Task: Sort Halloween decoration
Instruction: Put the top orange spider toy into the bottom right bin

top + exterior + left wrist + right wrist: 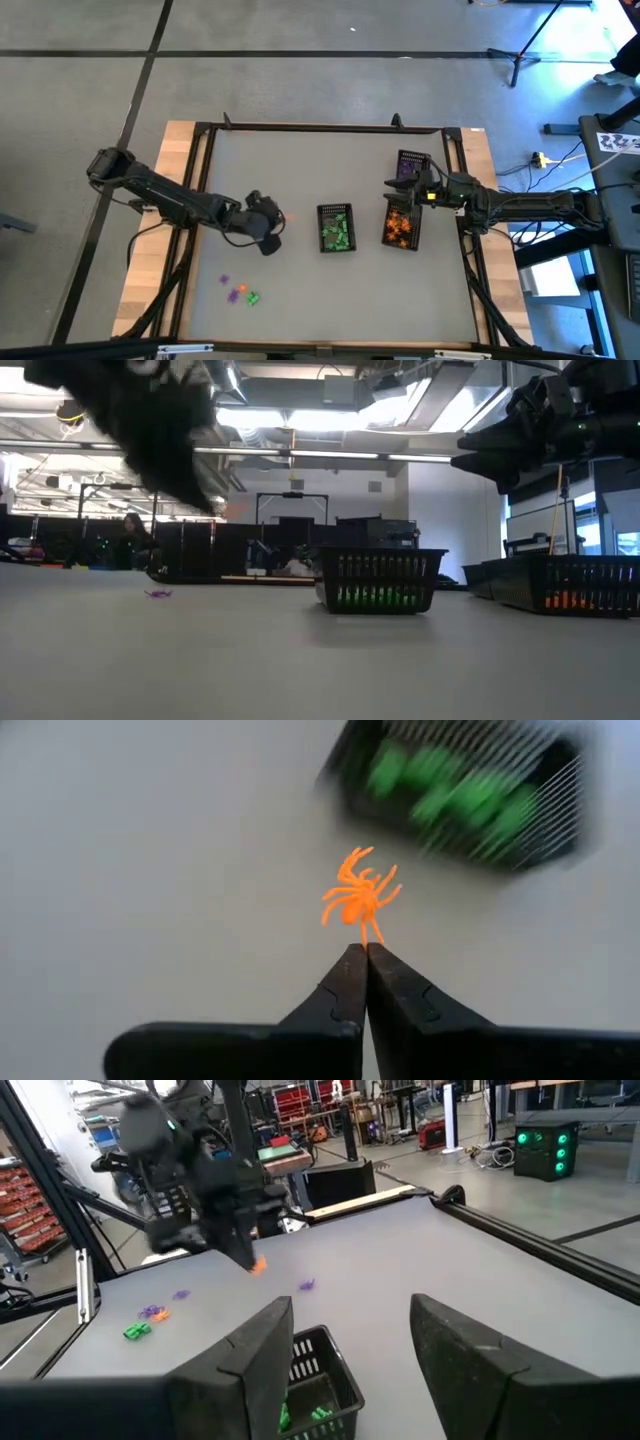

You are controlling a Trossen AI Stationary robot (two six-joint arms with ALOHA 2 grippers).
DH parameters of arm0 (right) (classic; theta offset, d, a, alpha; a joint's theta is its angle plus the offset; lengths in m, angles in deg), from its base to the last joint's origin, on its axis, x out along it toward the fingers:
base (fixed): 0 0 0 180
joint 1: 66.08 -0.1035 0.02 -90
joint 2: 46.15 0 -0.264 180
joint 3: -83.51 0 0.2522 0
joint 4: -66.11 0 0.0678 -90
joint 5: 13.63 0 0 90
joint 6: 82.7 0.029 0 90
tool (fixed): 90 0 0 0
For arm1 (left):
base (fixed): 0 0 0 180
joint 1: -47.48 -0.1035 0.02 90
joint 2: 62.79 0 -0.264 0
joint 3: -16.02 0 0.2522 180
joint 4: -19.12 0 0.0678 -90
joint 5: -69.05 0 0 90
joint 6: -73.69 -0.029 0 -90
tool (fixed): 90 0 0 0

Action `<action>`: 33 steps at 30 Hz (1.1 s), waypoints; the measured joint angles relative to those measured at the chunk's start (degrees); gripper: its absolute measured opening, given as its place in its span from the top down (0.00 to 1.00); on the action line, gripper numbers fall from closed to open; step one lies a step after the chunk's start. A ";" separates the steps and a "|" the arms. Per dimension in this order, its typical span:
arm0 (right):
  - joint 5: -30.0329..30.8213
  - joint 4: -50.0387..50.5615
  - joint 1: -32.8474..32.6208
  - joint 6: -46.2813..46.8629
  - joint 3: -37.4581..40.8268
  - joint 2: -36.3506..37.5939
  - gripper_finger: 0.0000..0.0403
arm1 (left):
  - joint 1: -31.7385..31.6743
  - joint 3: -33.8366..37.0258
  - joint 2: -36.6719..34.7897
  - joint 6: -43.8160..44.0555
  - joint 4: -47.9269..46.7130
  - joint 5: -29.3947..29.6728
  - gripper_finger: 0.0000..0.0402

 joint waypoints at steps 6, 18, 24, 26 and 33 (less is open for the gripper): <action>-6.28 -1.92 -0.03 1.26 0.00 -0.03 0.51 | 3.59 -1.69 -0.02 -13.74 19.20 3.64 1.00; -7.61 -15.97 -3.83 4.31 -0.02 -11.44 0.51 | 5.57 -4.92 13.46 -29.37 39.27 12.94 1.00; -4.80 -23.71 -8.26 2.48 -2.76 -21.19 0.51 | 5.57 -14.56 23.05 -39.34 39.34 19.94 1.00; -3.46 -23.65 -9.54 1.83 -4.96 -24.60 0.51 | 5.57 -17.85 25.46 -42.39 39.41 22.37 1.00; -1.96 -22.38 -12.61 -1.29 -12.36 -35.62 0.51 | 4.78 -24.03 30.35 -47.57 39.34 28.04 1.00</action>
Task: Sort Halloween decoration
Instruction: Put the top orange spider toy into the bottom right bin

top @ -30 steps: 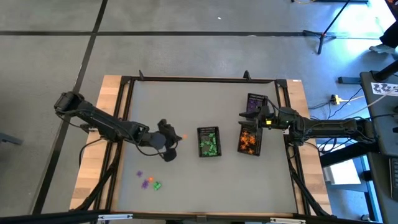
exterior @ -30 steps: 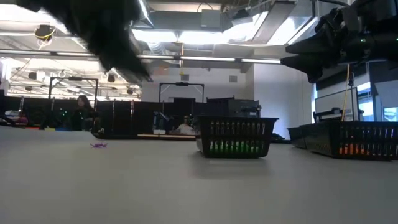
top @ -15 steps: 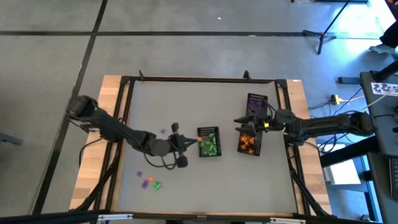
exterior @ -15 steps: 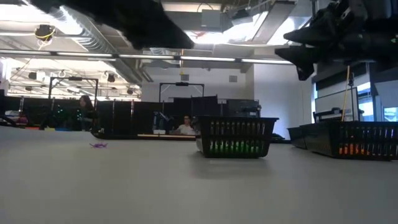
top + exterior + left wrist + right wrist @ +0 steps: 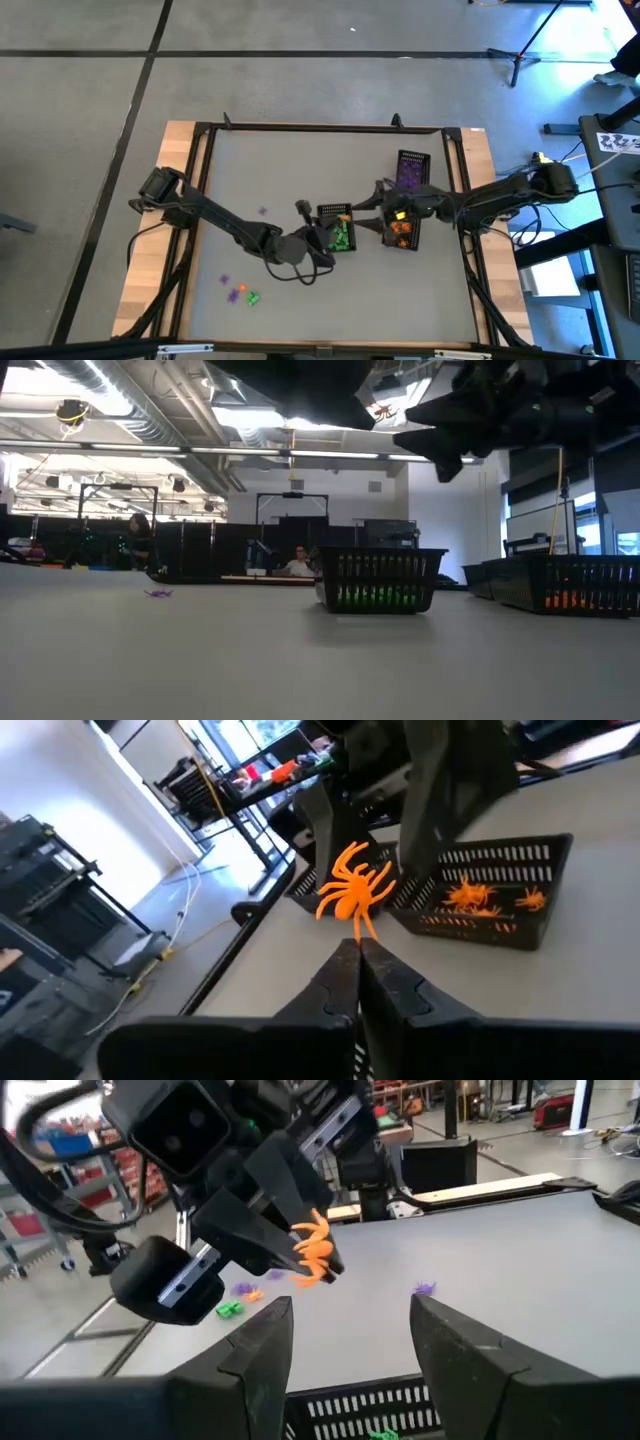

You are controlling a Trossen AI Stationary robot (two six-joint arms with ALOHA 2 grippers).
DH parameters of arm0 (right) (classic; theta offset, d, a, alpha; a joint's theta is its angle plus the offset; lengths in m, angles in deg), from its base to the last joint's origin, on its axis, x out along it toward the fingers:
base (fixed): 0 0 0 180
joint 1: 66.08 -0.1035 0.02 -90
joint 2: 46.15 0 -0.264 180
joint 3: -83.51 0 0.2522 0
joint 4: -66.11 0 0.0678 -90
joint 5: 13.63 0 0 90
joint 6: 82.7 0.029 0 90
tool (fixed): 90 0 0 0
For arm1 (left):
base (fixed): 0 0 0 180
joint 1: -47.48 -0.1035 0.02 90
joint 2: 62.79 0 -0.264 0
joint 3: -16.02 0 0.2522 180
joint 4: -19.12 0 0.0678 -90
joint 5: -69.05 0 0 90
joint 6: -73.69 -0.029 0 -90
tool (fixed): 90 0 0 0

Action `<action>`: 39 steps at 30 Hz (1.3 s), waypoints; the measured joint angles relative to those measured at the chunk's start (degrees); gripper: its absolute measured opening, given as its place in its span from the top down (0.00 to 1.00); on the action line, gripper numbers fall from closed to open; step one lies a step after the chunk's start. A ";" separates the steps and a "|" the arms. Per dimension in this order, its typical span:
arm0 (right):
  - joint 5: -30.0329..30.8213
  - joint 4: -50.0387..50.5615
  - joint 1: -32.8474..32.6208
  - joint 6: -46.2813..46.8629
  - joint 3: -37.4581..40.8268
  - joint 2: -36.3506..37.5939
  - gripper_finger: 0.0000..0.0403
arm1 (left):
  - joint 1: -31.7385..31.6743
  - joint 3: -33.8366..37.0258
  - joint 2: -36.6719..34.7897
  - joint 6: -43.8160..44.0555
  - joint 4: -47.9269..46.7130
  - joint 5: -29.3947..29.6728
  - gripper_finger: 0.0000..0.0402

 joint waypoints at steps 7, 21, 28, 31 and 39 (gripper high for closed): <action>0.05 0.09 -0.29 -0.39 -3.31 -4.77 0.51 | -0.25 -0.18 0.22 3.36 -1.08 -0.02 1.00; 0.63 -0.29 -0.29 0.67 -6.00 -8.28 0.63 | -0.46 -0.18 0.22 7.23 -3.04 -1.72 1.00; -0.45 -0.41 -0.30 -1.95 -6.04 -8.66 0.95 | -0.62 -0.16 0.22 8.84 -3.28 -1.69 1.00; -1.09 -0.26 -0.29 -2.55 -6.04 -8.66 0.97 | -0.73 -0.16 0.22 9.93 -3.39 -1.77 1.00; -0.60 9.63 -0.10 -3.80 -6.06 -3.85 0.98 | -0.22 -0.16 -0.85 14.29 -11.47 -0.87 0.80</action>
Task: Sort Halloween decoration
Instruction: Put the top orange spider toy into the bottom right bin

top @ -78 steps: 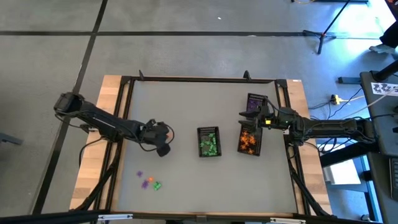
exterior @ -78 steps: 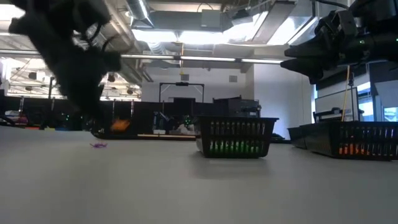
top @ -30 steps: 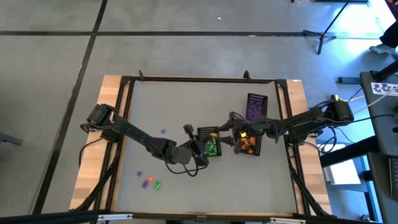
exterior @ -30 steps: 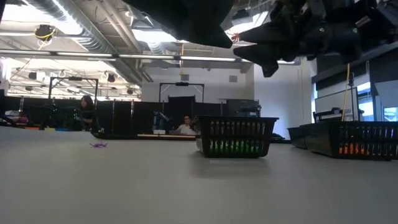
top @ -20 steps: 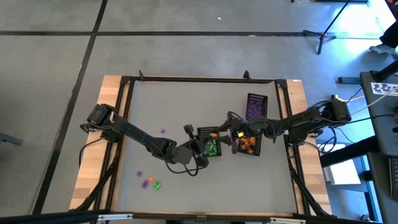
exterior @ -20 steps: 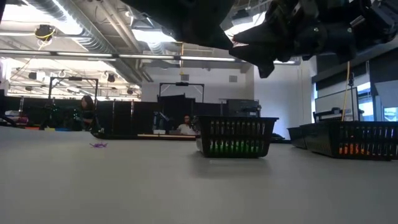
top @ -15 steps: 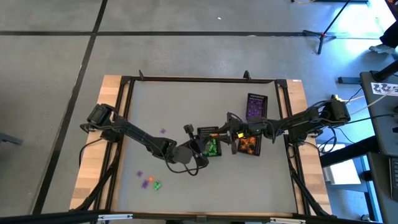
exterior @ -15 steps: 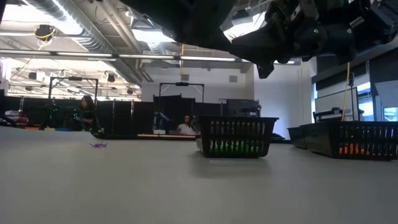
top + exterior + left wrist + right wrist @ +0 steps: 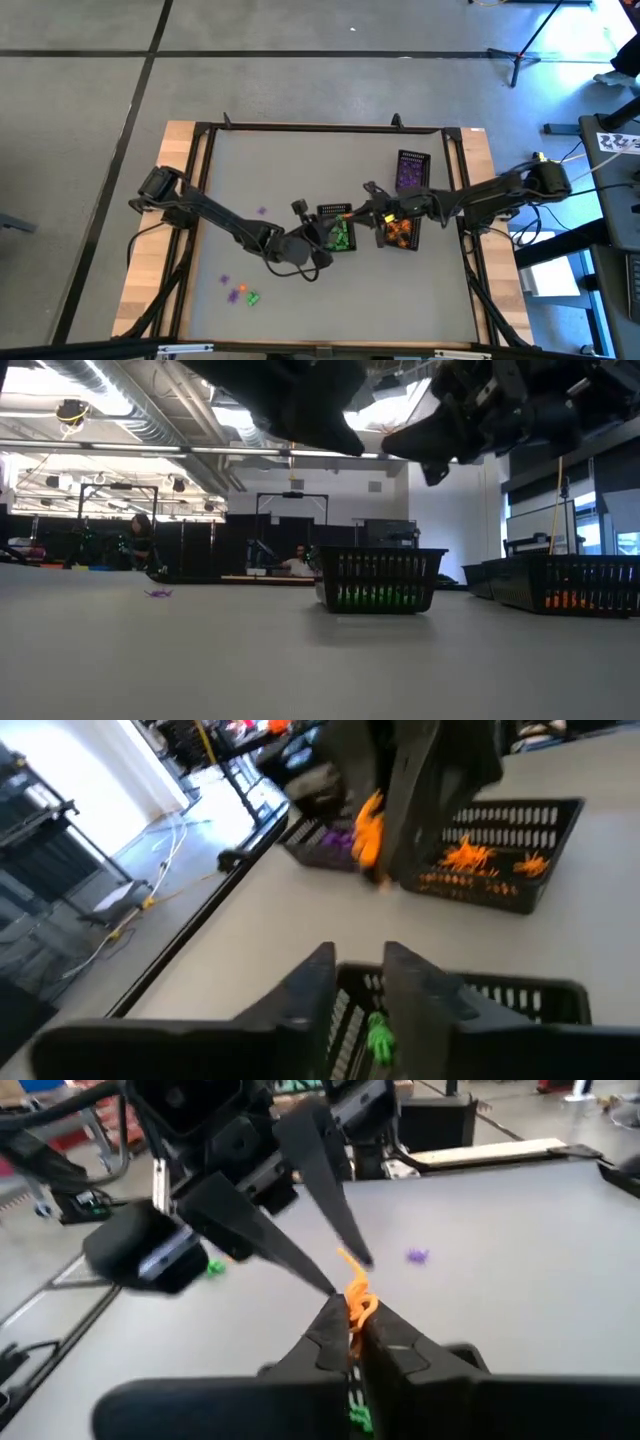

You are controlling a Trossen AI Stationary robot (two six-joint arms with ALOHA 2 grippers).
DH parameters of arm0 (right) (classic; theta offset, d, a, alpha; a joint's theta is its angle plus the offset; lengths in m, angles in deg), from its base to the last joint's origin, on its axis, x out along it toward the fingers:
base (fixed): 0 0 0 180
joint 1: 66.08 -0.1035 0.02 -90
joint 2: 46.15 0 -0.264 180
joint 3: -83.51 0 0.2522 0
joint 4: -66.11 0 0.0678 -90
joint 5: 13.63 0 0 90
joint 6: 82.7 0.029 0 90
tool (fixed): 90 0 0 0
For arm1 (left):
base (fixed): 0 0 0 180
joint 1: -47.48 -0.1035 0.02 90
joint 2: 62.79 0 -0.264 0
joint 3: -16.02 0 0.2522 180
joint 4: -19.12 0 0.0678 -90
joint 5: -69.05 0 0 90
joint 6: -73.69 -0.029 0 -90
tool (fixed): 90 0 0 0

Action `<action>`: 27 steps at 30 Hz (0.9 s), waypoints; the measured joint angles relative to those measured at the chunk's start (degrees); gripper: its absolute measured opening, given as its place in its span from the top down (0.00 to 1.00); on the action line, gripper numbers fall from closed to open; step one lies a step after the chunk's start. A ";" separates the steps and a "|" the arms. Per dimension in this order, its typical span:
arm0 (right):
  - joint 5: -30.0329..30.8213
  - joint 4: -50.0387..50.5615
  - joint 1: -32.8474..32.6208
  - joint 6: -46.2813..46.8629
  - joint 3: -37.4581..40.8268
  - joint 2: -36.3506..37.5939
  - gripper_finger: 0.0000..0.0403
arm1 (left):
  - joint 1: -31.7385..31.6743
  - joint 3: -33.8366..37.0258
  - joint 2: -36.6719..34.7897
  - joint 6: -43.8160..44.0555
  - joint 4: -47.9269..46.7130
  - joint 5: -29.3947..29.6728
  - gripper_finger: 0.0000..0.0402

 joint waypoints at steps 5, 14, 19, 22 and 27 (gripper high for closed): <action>2.43 15.97 -0.01 -0.30 0.00 9.28 0.97 | 1.45 0.00 -4.32 4.95 -9.42 1.59 0.68; 5.64 49.91 -0.05 11.08 0.00 22.33 0.96 | -0.63 10.02 -11.76 13.52 -9.07 -22.11 0.67; 8.24 58.64 -0.07 18.47 1.57 22.64 0.95 | -1.60 20.56 -12.69 15.37 6.77 -23.43 0.67; 10.54 59.32 -0.07 21.25 3.58 22.59 0.95 | -1.82 25.70 -12.69 15.36 15.76 -23.30 0.67; 11.64 59.88 -0.07 23.91 4.04 22.60 0.95 | -2.56 31.12 -12.69 15.75 25.00 -22.92 0.67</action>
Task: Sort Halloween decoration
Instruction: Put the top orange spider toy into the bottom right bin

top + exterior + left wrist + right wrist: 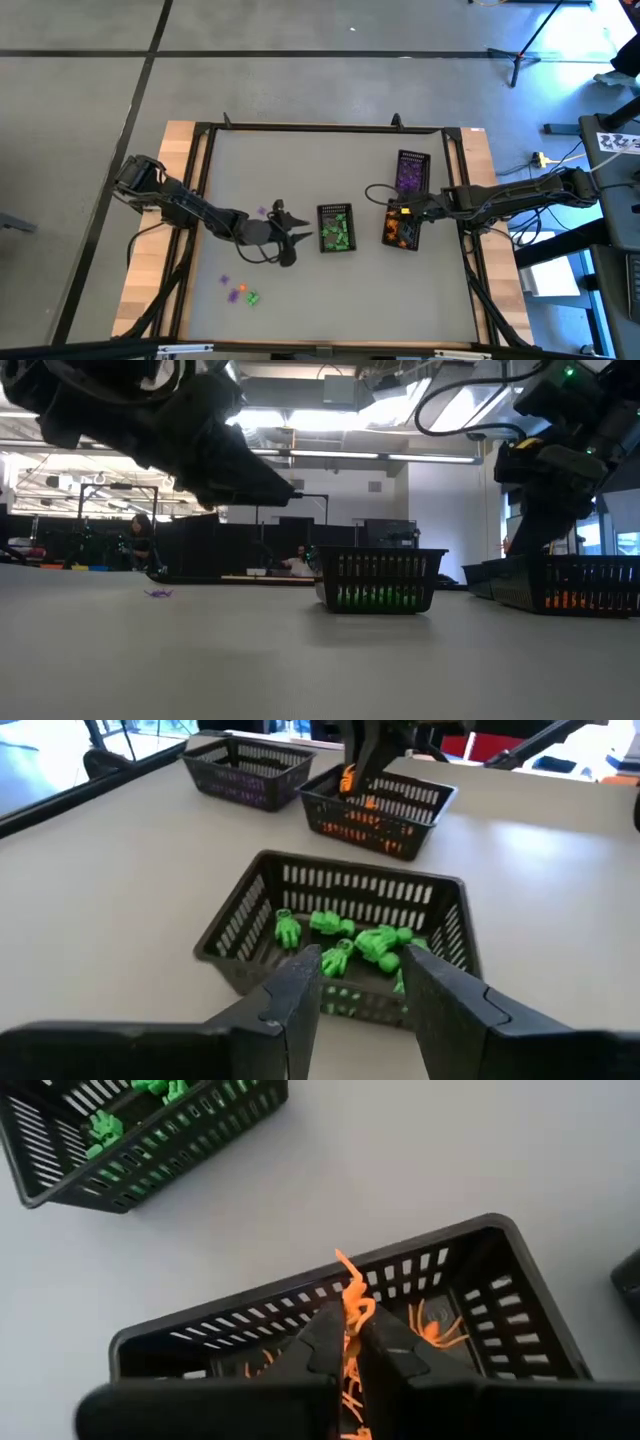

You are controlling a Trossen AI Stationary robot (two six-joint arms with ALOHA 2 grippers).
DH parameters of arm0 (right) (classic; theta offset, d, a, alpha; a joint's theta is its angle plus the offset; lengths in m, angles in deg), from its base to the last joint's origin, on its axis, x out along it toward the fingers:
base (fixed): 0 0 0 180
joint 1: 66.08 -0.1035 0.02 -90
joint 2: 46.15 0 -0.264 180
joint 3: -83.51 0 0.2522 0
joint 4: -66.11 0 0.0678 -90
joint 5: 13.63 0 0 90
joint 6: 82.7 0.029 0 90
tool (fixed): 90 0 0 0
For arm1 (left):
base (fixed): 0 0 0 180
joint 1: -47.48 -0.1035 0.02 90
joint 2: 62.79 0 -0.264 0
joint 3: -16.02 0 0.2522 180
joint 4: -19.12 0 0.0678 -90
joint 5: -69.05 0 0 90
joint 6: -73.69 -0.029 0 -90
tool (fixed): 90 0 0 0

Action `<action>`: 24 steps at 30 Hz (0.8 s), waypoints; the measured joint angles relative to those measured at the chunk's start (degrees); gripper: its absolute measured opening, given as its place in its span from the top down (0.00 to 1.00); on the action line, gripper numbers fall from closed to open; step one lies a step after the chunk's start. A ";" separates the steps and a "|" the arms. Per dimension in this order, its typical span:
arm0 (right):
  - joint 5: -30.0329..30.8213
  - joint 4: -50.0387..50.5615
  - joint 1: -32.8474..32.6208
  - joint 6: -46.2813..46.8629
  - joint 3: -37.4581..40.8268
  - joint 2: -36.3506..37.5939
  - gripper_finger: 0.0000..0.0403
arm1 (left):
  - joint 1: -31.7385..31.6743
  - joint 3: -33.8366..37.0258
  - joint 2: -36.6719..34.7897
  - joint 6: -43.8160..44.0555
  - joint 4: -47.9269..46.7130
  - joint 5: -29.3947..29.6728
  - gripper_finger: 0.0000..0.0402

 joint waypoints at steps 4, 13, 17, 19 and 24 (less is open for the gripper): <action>-0.02 0.63 0.00 0.60 0.00 0.02 0.95 | -0.49 1.43 0.00 1.12 1.26 0.10 0.67; 3.43 11.18 -3.96 3.36 -4.94 2.28 0.95 | -0.57 1.49 0.00 0.93 0.14 0.02 0.67; 10.61 14.93 -11.58 6.13 -7.36 5.70 0.95 | -0.57 1.49 0.00 0.90 -0.58 0.02 0.67; 15.33 15.68 -15.93 9.54 -6.22 8.31 0.95 | -0.57 1.49 0.00 0.88 -0.84 0.03 0.67; 22.99 15.59 -26.03 19.28 -1.07 11.72 0.95 | -0.57 1.49 0.00 0.86 -1.30 0.06 0.67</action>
